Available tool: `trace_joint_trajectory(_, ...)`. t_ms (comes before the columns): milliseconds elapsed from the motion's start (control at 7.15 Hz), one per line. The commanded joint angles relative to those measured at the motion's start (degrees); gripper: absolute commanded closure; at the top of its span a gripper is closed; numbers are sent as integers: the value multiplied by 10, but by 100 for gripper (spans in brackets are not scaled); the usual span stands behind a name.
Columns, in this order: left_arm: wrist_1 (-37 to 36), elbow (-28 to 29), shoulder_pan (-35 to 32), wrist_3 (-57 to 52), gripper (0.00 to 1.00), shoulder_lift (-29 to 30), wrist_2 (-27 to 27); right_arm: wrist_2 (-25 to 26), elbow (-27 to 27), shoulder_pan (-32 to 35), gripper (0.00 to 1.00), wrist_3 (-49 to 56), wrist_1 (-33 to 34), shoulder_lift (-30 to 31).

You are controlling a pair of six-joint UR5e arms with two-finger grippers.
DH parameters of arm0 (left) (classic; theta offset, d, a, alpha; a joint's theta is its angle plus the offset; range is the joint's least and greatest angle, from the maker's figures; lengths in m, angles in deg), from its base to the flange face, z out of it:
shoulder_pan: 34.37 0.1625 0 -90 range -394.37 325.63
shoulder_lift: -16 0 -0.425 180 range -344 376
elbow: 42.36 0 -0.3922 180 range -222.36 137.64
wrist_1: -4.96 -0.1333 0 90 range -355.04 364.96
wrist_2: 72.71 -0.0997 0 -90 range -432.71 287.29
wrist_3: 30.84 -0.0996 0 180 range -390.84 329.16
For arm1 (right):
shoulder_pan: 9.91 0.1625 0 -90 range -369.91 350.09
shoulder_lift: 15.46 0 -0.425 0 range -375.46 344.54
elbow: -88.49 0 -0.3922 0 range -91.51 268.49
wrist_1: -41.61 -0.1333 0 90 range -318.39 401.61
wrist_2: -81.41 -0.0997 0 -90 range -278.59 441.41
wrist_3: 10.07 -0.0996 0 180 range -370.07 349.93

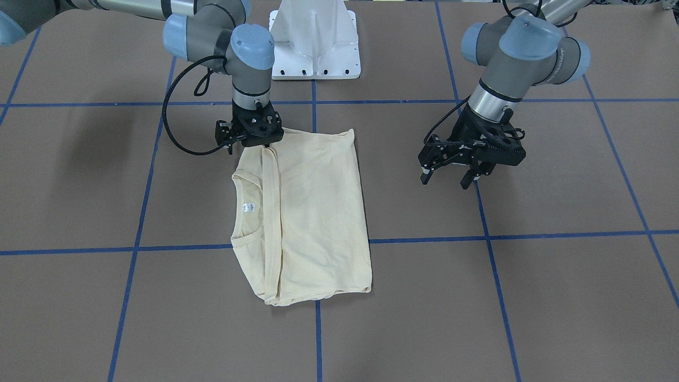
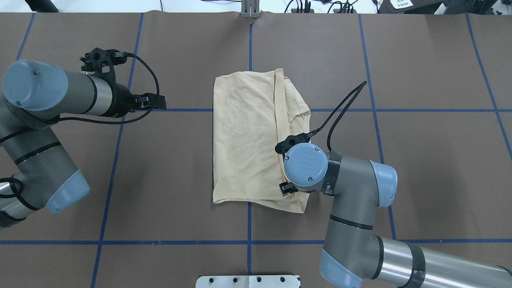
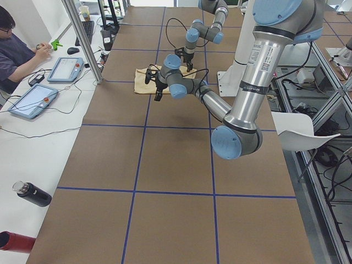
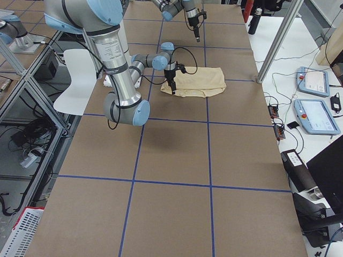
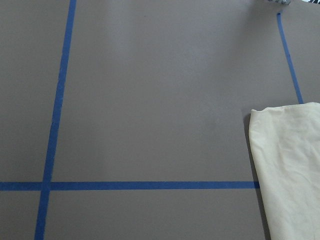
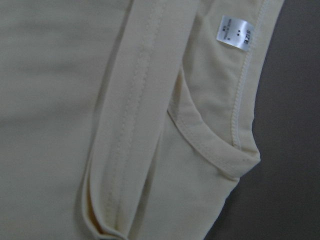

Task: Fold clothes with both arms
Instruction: 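Press and adjust the fold near the collar with the right gripper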

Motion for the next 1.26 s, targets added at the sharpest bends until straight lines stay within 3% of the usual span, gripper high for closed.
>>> trace_joint_trajectory(0, 0, 1, 7, 2, 1, 3, -1, -7, -25, 8, 0, 2, 0, 30)
trace_joint_trajectory(140, 0, 1, 8, 2, 1, 3, -1, -9, -50, 10, 0, 2, 1, 46)
trace_joint_trajectory(699, 1, 7, 9, -1, 1, 3, -1, -18, -67, 26, 0, 3, -8, 41)
trace_joint_trajectory(978, 1, 8, 9, -3, 1, 2, -1, -12, -42, 36, 0, 19, -12, -6)
trace_joint_trajectory(1118, 1, 13, 9, -4, 1, 3, -1, -9, -4, 37, 0, 19, -16, -36)
